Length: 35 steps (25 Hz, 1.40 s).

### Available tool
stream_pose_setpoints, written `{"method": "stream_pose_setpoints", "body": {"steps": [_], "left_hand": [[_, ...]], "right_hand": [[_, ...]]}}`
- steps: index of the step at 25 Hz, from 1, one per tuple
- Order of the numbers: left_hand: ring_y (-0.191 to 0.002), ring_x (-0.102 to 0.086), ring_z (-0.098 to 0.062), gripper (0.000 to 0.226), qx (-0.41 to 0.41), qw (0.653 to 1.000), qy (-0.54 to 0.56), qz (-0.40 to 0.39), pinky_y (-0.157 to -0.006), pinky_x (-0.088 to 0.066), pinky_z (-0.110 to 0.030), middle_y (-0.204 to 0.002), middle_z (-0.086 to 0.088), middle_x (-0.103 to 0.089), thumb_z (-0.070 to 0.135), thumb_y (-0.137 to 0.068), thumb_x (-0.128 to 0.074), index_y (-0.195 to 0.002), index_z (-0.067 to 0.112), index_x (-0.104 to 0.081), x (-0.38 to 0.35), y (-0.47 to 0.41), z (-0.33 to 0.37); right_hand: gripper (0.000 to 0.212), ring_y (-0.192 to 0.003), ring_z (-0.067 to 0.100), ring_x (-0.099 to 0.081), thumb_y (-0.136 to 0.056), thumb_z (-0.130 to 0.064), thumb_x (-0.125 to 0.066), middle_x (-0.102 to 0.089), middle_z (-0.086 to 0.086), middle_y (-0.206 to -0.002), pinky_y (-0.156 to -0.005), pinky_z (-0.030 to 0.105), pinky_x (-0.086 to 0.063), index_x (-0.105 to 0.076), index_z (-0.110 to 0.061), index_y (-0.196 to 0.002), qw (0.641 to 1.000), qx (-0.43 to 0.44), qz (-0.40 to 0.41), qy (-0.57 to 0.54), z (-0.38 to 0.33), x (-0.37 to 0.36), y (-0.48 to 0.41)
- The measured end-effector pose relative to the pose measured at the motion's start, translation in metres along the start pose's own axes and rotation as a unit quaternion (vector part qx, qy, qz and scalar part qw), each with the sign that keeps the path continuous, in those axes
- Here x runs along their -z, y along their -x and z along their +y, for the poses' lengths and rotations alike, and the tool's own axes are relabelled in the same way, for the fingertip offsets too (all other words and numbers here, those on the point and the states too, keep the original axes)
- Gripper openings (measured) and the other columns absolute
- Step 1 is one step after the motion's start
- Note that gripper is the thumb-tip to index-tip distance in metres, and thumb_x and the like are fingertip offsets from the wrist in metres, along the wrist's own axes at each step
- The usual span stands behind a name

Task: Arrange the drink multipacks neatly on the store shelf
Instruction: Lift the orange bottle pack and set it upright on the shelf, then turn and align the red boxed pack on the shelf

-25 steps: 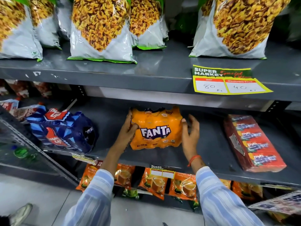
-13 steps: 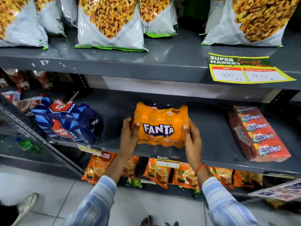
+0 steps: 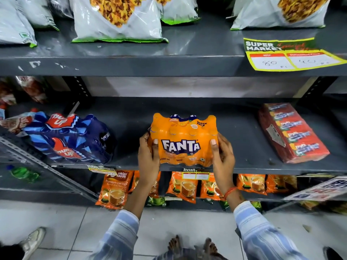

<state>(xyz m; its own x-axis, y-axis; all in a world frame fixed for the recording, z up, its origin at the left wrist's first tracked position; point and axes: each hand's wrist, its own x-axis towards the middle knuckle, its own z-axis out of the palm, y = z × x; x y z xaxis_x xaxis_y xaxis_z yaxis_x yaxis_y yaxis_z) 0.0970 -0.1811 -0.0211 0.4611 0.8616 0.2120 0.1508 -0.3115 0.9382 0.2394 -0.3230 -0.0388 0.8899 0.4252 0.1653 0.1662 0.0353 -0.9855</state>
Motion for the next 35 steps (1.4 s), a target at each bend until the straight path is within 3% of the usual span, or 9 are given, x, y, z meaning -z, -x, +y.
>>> {"method": "stream_pose_setpoints", "body": {"steps": [5,9,12,17,19,22,25,31,35], "left_hand": [[-0.115,-0.06,-0.026,0.044,0.01,1.0,-0.007,-0.006,-0.093,-0.054,-0.041,-0.132,-0.016,-0.056,0.028,-0.098,-0.04,-0.135,0.007,-0.033,-0.002,0.002,0.008],[-0.149,0.003,-0.024,0.081,-0.016,0.976,-0.213,0.033,-0.123,-0.003,-0.044,-0.161,-0.011,0.008,0.06,-0.09,-0.02,-0.15,0.012,0.006,-0.029,0.023,0.025],[-0.148,0.015,-0.018,0.077,-0.093,0.948,-0.301,0.039,-0.121,0.011,-0.033,-0.157,-0.003,0.016,0.06,-0.092,-0.015,-0.148,0.016,0.011,-0.072,0.042,0.055],[-0.15,0.0,-0.014,0.066,-0.194,0.942,-0.267,-0.054,-0.123,-0.005,-0.035,-0.161,-0.004,-0.005,0.047,-0.097,-0.029,-0.15,0.017,-0.005,-0.191,0.077,0.093],[-0.149,-0.012,-0.016,0.063,-0.139,0.955,-0.235,-0.119,-0.123,-0.011,-0.039,-0.159,-0.007,-0.021,0.043,-0.097,-0.035,-0.149,0.012,-0.017,-0.244,0.084,0.101],[-0.141,-0.032,-0.033,0.054,0.07,0.951,-0.19,-0.234,-0.117,-0.025,-0.044,-0.15,-0.021,-0.038,0.035,-0.098,-0.04,-0.141,0.002,-0.035,-0.318,0.082,0.11],[-0.126,-0.047,-0.04,0.046,0.222,0.928,-0.136,-0.266,-0.106,-0.037,-0.044,-0.132,-0.03,-0.053,0.031,-0.1,-0.037,-0.125,-0.005,-0.051,-0.363,0.08,0.125],[-0.141,-0.03,-0.032,0.057,0.246,0.945,-0.068,-0.205,-0.117,-0.019,-0.044,-0.152,-0.016,-0.035,0.037,-0.097,-0.043,-0.145,0.01,-0.029,-0.393,0.096,0.132],[-0.139,-0.034,-0.033,0.073,0.162,0.963,-0.072,-0.202,-0.113,-0.032,-0.044,-0.158,-0.012,-0.017,0.031,-0.09,-0.055,-0.149,0.01,-0.017,-0.412,0.099,0.158]], "right_hand": [[0.055,-0.127,0.006,-0.049,-0.086,-0.051,-0.051,-0.049,-0.005,-0.139,-0.095,0.016,-0.05,-0.05,-0.025,-0.135,1.0,-0.01,-0.022,-0.012,-0.001,0.001,0.002],[0.051,-0.122,-0.001,-0.05,-0.088,-0.049,-0.049,-0.049,-0.006,-0.138,-0.094,0.013,-0.05,-0.046,-0.027,-0.135,0.998,-0.023,-0.049,-0.033,-0.012,0.009,-0.006],[0.041,-0.129,0.008,-0.046,-0.095,-0.035,-0.05,-0.049,-0.002,-0.139,-0.105,0.021,-0.038,-0.047,-0.024,-0.134,0.999,0.033,-0.027,0.024,-0.027,0.026,-0.032],[0.041,-0.129,0.021,-0.046,-0.092,-0.027,-0.052,-0.052,0.011,-0.137,-0.109,0.027,-0.034,-0.05,-0.011,-0.13,0.979,0.147,0.022,0.139,-0.03,0.128,-0.08],[0.05,-0.127,0.032,-0.046,-0.089,-0.033,-0.048,-0.052,0.019,-0.136,-0.109,0.038,-0.033,-0.05,-0.004,-0.129,0.952,0.14,0.036,0.269,-0.014,0.186,-0.106],[0.061,-0.129,0.039,-0.042,-0.089,-0.036,-0.05,-0.046,0.026,-0.141,-0.11,0.046,-0.03,-0.041,0.0,-0.137,0.866,0.028,-0.005,0.499,0.016,0.262,-0.141],[0.061,-0.121,0.043,-0.049,-0.095,-0.032,-0.049,-0.046,0.027,-0.138,-0.101,0.047,-0.039,-0.03,-0.003,-0.145,0.893,-0.038,-0.05,0.446,0.034,0.285,-0.142],[0.05,-0.122,0.038,-0.053,-0.098,-0.024,-0.045,-0.052,0.019,-0.138,-0.098,0.043,-0.044,-0.034,-0.012,-0.145,0.95,-0.051,0.002,0.309,0.044,0.289,-0.142],[0.041,-0.119,0.038,-0.057,-0.099,-0.029,-0.043,-0.06,0.019,-0.131,-0.102,0.046,-0.044,-0.049,-0.014,-0.136,0.97,-0.12,0.033,0.21,0.045,0.308,-0.151]]}}
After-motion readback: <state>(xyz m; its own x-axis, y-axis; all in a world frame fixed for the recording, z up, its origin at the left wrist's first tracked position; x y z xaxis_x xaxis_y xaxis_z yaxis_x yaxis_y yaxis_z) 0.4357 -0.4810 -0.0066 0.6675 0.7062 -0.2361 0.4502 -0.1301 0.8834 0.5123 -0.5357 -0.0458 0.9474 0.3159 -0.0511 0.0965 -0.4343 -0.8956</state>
